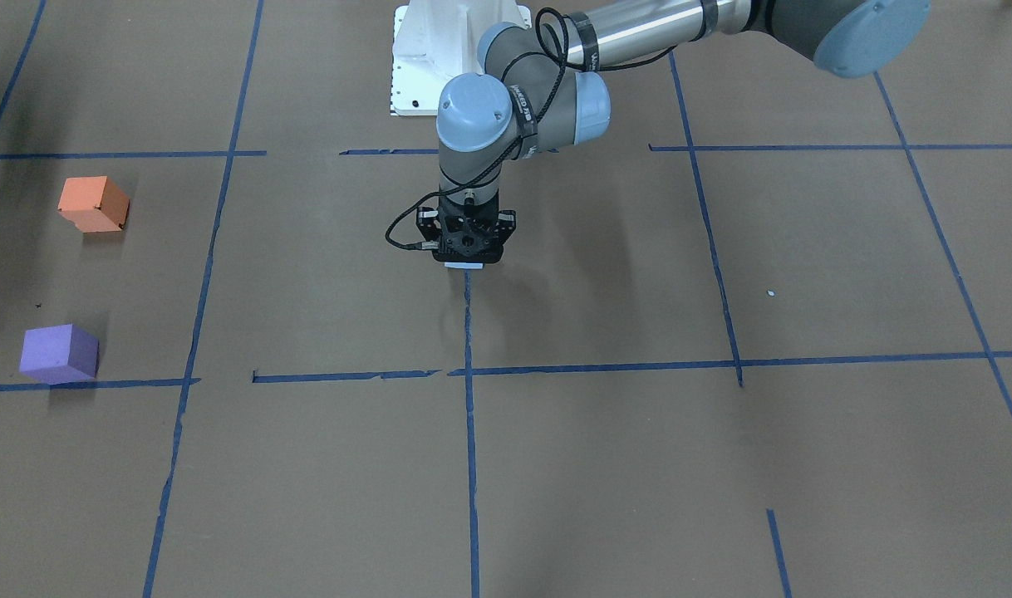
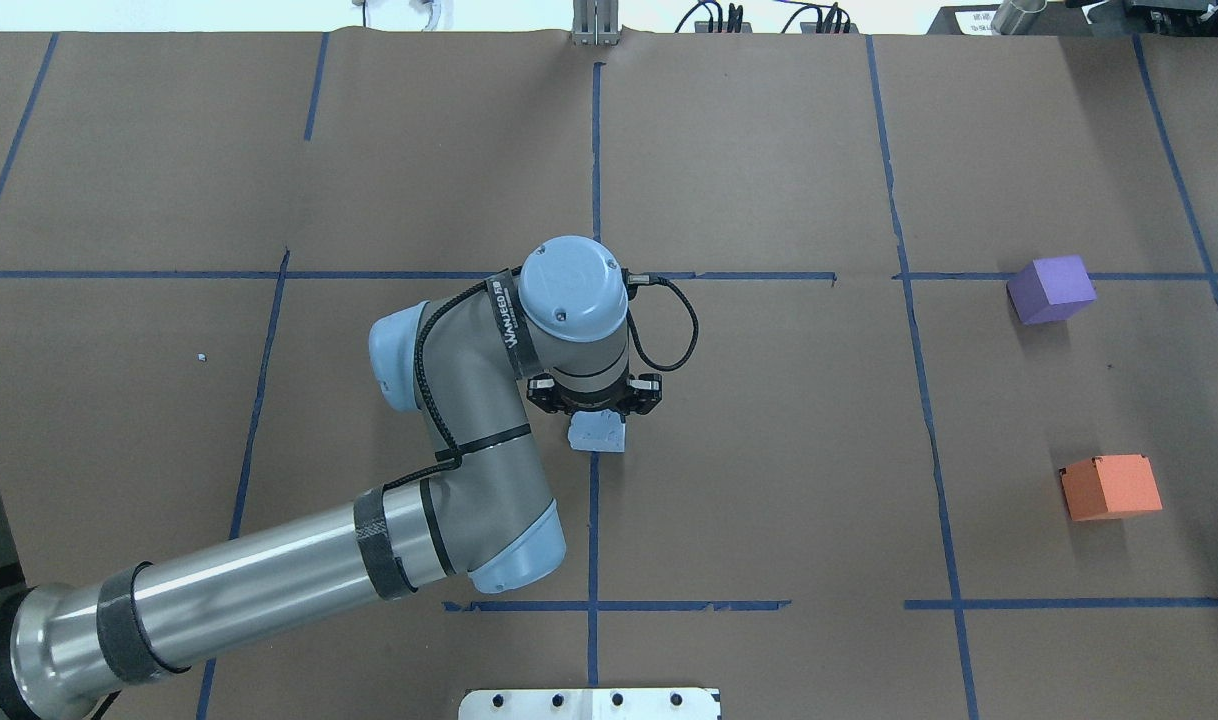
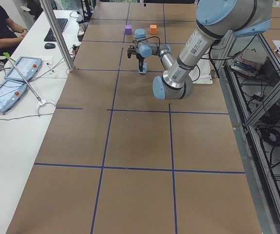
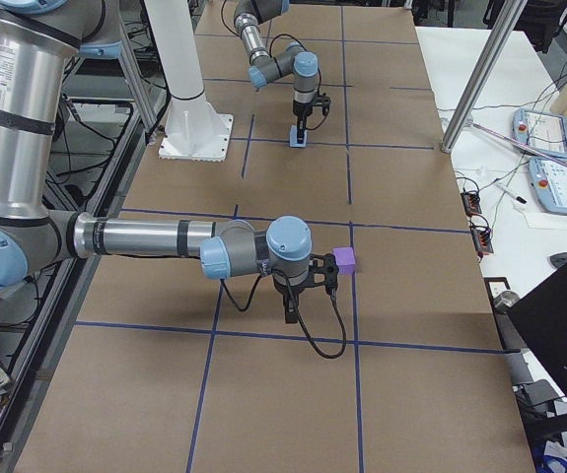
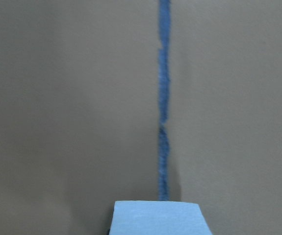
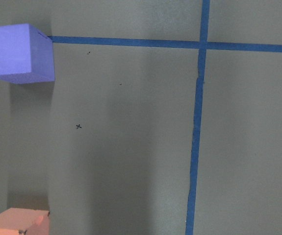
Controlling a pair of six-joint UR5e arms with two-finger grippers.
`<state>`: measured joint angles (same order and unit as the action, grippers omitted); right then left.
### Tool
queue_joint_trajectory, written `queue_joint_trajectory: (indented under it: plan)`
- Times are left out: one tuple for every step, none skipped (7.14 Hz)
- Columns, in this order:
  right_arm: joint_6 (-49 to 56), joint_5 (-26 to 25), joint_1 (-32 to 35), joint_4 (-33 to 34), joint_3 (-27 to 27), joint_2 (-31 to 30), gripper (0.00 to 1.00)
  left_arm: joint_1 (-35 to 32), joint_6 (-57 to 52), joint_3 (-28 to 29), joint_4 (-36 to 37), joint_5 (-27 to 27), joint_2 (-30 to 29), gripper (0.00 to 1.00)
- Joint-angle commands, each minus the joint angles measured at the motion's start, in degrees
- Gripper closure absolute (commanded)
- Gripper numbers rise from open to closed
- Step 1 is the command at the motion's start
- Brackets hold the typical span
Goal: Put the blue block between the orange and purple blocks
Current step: 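Carry the light blue cube with the left gripper to the table center and release, then withdraw the left gripper while the right gripper reaches down to the light blue cube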
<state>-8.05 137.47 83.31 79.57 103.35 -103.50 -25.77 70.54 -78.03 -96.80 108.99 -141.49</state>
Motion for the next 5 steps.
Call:
queue_joint_trajectory:
  plan:
    - [-8.0, 2.3, -3.6, -0.2, 2.4, 3.1, 0.0, 0.4, -0.5, 0.2, -0.5, -1.6, -0.8, 0.0]
    - [-19.6, 2.6, -8.2, -0.6, 5.3, 7.1, 0.0, -0.9, -0.4, -1.1, -0.5, -1.6, -0.7, 0.0]
    - [-32.1, 2.3, -13.9, -3.1, 7.4, 10.9, 0.0, -3.6, -0.3, -7.1, -0.3, -1.6, 1.0, 0.0]
    - [-44.0, 2.1, -18.8, -6.3, 7.5, 16.0, 0.0, -6.4, -0.5, -17.1, -0.4, -1.3, 7.5, 0.0]
    - [-54.7, -0.2, -24.2, -7.2, 7.5, 21.9, 0.0, -9.0, -0.6, -23.7, -0.7, -1.1, 13.5, 0.0]
